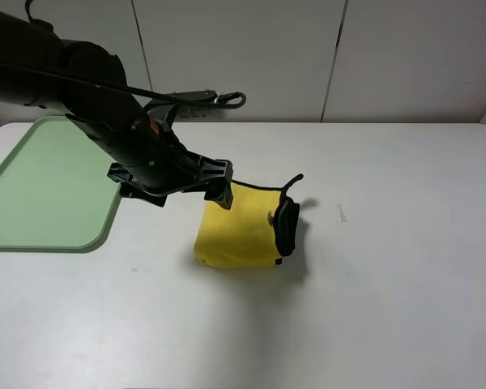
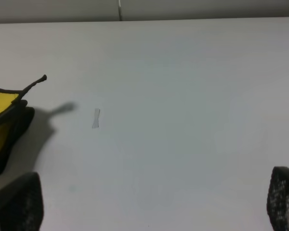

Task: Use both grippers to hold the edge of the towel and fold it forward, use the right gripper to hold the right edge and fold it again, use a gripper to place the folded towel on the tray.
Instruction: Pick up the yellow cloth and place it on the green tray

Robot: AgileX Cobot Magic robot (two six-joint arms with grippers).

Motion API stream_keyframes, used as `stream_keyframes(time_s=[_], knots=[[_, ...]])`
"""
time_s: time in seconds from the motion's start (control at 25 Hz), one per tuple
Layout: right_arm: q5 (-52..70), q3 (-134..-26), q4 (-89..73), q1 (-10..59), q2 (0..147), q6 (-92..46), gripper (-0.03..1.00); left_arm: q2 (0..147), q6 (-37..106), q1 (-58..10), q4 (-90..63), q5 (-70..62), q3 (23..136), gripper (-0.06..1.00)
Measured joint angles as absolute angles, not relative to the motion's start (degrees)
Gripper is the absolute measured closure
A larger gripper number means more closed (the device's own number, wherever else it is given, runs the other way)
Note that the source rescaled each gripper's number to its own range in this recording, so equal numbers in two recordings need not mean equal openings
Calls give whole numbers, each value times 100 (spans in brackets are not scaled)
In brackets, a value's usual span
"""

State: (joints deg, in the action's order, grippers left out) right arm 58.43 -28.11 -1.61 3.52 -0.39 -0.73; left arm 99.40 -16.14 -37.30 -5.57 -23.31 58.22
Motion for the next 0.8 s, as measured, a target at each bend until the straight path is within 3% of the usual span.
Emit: stream_keyframes(time_s=[0.8], knots=[[5843,-2811,-161,352,-39,-73,-3,11285,-1396,-3605,-664,-1022,5824,-5]])
